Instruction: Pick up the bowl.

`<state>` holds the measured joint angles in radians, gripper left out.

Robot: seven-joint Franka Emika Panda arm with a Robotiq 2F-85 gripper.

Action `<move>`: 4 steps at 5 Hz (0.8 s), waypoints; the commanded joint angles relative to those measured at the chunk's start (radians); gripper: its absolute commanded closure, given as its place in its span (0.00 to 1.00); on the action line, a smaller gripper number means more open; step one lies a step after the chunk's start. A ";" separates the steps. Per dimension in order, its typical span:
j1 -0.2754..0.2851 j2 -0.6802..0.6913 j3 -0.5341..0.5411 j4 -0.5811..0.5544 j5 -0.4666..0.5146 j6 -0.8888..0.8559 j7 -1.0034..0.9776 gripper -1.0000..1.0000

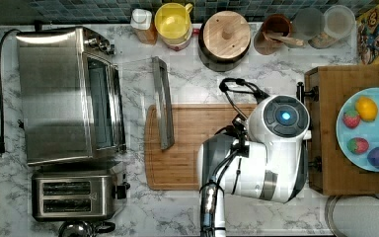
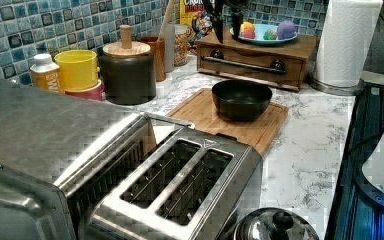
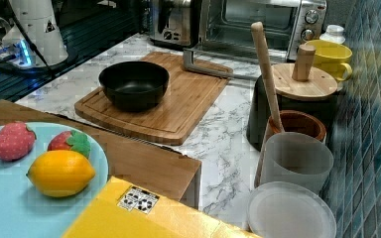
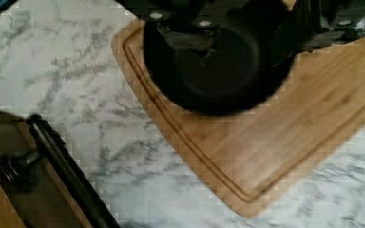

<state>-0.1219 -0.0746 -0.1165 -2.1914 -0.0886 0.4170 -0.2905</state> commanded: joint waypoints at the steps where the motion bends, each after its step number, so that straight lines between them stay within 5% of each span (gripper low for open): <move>1: -0.032 -0.142 -0.052 -0.238 -0.068 0.236 -0.154 0.50; 4: -0.070 -0.094 -0.101 -0.217 -0.054 0.183 -0.324 0.50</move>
<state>-0.1553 -0.1294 -0.1870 -2.4121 -0.1125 0.6045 -0.5796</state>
